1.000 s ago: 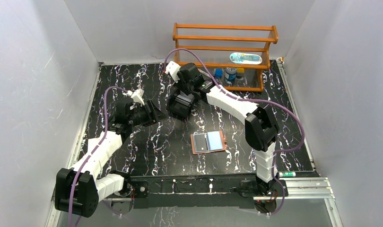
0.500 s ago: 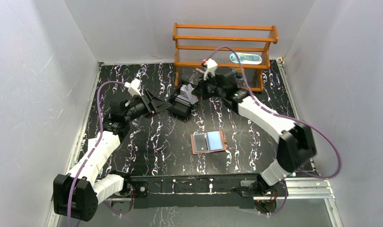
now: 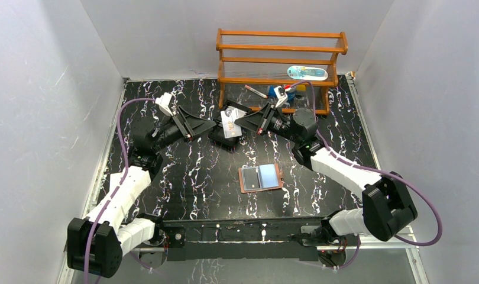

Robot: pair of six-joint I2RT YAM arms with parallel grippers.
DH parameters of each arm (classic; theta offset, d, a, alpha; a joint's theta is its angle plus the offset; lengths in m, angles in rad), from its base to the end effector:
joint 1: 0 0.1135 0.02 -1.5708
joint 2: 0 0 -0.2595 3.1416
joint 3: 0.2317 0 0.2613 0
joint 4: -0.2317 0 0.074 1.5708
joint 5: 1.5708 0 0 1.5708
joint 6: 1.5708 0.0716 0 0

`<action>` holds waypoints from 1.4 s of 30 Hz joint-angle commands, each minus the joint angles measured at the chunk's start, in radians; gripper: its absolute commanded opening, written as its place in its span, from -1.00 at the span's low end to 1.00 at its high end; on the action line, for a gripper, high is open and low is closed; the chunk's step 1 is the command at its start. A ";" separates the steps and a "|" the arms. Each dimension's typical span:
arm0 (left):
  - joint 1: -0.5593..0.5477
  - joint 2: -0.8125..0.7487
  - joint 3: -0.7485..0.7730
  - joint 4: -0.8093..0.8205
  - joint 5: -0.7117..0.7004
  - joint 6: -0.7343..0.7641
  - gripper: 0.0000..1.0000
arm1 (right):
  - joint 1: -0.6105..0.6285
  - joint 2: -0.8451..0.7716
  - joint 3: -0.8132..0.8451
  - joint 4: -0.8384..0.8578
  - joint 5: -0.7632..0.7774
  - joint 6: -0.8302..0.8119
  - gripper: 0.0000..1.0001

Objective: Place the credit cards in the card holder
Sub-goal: Pick up the credit card from the storage box.

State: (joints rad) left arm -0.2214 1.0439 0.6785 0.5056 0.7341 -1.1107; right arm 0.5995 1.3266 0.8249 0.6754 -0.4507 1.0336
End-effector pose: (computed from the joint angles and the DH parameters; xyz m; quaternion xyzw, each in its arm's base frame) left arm 0.2572 -0.1071 0.3207 -0.0187 0.6692 -0.6204 0.4086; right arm 0.2676 0.2207 0.3195 -0.0321 0.6490 0.6424 0.4064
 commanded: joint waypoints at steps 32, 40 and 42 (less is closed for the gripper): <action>-0.270 0.147 0.117 -0.351 -0.278 0.162 -1.00 | -0.043 -0.097 0.093 -0.639 0.107 -0.291 0.30; -0.363 0.302 0.112 -0.338 -0.315 0.110 -1.00 | -0.081 -0.108 0.077 -0.979 0.330 -0.536 0.24; -0.379 0.347 0.097 -0.290 -0.304 0.096 -1.00 | -0.093 -0.087 0.060 -1.002 0.347 -0.568 0.24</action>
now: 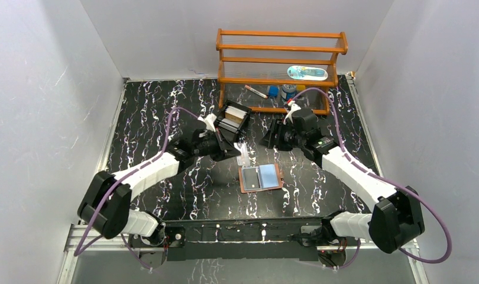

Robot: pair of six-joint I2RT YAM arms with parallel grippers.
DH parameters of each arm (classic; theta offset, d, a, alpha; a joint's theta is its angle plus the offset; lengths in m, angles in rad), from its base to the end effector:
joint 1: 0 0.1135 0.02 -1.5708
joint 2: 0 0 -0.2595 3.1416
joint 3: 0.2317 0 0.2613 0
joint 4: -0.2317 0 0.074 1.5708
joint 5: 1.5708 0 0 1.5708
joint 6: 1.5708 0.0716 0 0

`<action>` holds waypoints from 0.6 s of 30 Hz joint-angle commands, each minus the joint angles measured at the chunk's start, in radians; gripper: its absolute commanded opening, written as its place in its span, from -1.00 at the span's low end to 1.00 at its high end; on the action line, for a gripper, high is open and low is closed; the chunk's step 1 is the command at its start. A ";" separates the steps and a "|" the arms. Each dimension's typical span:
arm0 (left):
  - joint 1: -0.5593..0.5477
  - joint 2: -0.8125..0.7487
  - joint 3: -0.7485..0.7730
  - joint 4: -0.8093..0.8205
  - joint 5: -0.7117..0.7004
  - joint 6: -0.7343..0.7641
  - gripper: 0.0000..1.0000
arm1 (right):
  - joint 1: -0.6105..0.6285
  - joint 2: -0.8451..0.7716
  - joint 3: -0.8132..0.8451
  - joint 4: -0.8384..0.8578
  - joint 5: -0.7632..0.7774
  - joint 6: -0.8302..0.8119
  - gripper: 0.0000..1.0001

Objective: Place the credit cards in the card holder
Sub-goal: Pick up the credit card from the storage box, then insert the credit card into the card holder.

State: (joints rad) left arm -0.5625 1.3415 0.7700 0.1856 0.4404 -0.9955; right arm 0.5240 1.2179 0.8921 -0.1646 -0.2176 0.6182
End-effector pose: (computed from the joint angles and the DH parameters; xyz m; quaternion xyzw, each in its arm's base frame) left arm 0.2679 -0.2050 0.2269 -0.0548 0.8168 -0.5118 0.2605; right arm 0.2671 0.1722 0.2647 -0.0156 0.8542 0.3547 0.3798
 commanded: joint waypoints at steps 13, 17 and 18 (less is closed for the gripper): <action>-0.104 0.208 -0.082 0.246 0.018 -0.073 -1.00 | -0.070 0.152 -0.164 -0.089 0.052 -0.209 0.16; -0.124 0.248 -0.102 0.316 0.017 -0.091 -1.00 | -0.072 0.180 -0.204 -0.060 0.030 -0.205 0.08; -0.126 0.261 -0.104 0.328 0.020 -0.093 -1.00 | -0.071 0.187 -0.214 -0.044 0.004 -0.201 0.05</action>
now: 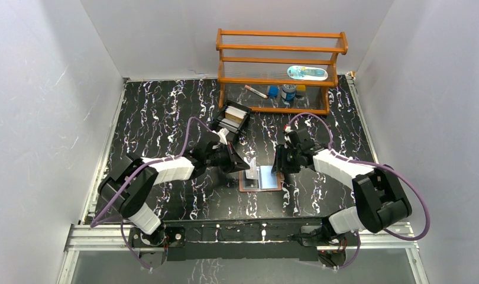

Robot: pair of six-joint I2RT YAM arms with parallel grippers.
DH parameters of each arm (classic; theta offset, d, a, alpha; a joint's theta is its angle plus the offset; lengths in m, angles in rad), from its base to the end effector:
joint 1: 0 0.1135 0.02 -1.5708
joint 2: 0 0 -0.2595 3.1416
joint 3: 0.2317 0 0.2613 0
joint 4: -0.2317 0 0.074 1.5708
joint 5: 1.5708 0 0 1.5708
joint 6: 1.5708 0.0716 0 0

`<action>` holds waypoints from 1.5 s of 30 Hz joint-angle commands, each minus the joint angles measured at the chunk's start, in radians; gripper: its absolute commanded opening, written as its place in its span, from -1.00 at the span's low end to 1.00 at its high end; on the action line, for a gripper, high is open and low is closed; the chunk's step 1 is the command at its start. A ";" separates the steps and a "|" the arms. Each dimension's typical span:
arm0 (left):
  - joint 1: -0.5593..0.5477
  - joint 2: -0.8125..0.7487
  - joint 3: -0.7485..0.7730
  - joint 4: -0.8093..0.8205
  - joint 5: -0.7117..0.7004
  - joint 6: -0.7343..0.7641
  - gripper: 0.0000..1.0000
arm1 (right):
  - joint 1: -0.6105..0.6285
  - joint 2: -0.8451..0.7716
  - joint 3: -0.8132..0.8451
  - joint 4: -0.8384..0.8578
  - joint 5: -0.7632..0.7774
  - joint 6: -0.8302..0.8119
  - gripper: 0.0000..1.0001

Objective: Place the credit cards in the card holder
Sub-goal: Insert the credit card into the card holder.

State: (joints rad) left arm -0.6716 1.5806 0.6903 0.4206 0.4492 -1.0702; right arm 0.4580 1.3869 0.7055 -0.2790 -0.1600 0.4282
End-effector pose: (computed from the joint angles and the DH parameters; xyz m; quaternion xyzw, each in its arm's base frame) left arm 0.2567 -0.2438 0.1504 -0.0503 0.8375 -0.5124 0.1833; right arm 0.2558 0.1388 0.1365 -0.0382 0.9503 0.1973 0.2379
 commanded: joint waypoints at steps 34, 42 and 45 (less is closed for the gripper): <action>-0.020 0.167 0.063 -0.052 0.091 0.279 -0.97 | -0.007 0.012 -0.106 0.155 -0.136 0.040 -0.17; -0.021 0.175 0.103 -0.145 0.054 0.295 -0.93 | -0.005 0.016 -0.100 0.156 -0.136 0.042 -0.16; -0.020 0.168 0.088 -0.129 0.060 0.277 -0.92 | -0.007 0.018 -0.098 0.157 -0.136 0.041 -0.15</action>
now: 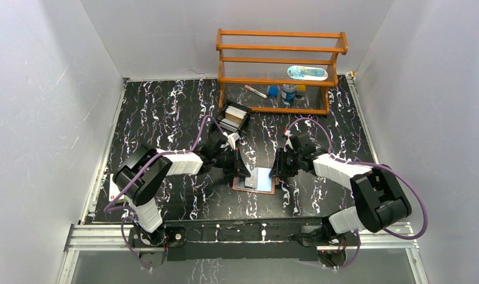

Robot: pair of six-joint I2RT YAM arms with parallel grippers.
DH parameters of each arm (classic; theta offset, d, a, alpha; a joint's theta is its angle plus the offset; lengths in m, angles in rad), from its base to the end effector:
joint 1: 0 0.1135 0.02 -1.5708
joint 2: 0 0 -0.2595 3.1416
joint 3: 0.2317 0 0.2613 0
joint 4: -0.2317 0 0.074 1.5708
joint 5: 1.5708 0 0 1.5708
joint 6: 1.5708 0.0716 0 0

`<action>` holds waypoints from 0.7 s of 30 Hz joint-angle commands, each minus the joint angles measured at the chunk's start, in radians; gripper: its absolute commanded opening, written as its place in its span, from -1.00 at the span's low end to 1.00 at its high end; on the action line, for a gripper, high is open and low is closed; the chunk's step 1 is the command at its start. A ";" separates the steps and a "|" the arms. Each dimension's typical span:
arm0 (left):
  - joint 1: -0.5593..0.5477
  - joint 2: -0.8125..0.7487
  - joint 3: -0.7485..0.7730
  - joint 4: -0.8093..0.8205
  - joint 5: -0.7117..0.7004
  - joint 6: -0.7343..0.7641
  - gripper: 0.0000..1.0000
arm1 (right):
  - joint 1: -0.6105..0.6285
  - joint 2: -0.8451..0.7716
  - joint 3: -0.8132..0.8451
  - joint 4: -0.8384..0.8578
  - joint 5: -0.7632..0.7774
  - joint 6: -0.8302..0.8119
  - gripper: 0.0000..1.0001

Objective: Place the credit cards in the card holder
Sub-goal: Insert the credit card into the card holder.

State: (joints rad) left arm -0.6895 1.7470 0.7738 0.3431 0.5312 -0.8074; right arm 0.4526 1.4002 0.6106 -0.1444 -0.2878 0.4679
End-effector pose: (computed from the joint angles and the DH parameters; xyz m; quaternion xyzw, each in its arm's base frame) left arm 0.2607 -0.2620 0.1125 0.0681 0.8657 -0.4690 0.1612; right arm 0.2451 0.1418 0.1162 -0.0377 0.9402 0.2596 0.2171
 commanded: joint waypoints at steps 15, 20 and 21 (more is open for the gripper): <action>-0.011 0.039 0.002 0.028 0.015 -0.039 -0.89 | -0.001 0.008 -0.007 0.032 -0.014 0.010 -0.15; -0.013 0.051 -0.001 0.051 -0.009 -0.035 -0.89 | -0.001 0.011 -0.014 0.047 -0.020 0.026 -0.15; -0.014 0.052 -0.005 0.061 -0.011 -0.037 -0.89 | 0.000 0.011 -0.014 0.049 -0.021 0.027 -0.15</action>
State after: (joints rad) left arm -0.6930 1.7901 0.7738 0.3824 0.5434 -0.8516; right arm 0.4519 1.4021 0.6086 -0.1341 -0.2909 0.4767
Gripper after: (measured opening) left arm 0.057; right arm 0.424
